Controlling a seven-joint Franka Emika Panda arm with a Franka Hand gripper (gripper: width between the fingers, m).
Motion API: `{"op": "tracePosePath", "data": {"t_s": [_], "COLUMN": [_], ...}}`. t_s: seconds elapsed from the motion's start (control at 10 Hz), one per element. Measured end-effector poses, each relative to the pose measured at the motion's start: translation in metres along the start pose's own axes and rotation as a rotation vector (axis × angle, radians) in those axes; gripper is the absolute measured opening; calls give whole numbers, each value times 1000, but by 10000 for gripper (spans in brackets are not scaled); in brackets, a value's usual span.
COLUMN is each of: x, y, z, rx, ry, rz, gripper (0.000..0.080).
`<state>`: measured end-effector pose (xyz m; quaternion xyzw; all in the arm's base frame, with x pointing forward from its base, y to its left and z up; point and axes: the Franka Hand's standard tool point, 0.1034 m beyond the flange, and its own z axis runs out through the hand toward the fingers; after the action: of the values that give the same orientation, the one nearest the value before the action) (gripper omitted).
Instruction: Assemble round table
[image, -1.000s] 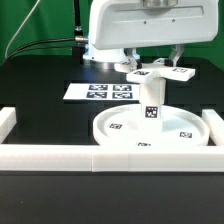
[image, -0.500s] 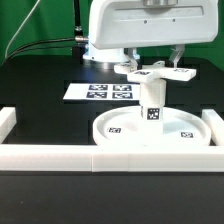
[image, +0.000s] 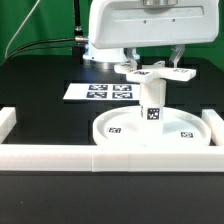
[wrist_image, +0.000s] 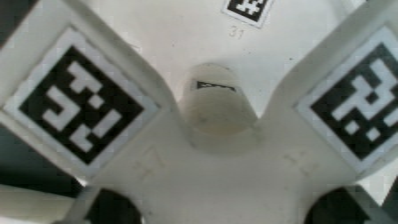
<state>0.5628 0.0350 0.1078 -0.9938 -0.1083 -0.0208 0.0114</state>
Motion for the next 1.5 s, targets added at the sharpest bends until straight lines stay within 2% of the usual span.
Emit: {"op": "tracePosePath", "data": {"t_s": [0.1,0.3,0.9,1.5], "x": [0,-2,-1,-1], "y": [1,-1,-3,-3], "z": [0,0,1,1], "rx": [0,23,66,96], "ry": [1,31,56,48], "rz": [14,260,884,1242], "gripper": [442,442,442,442]}}
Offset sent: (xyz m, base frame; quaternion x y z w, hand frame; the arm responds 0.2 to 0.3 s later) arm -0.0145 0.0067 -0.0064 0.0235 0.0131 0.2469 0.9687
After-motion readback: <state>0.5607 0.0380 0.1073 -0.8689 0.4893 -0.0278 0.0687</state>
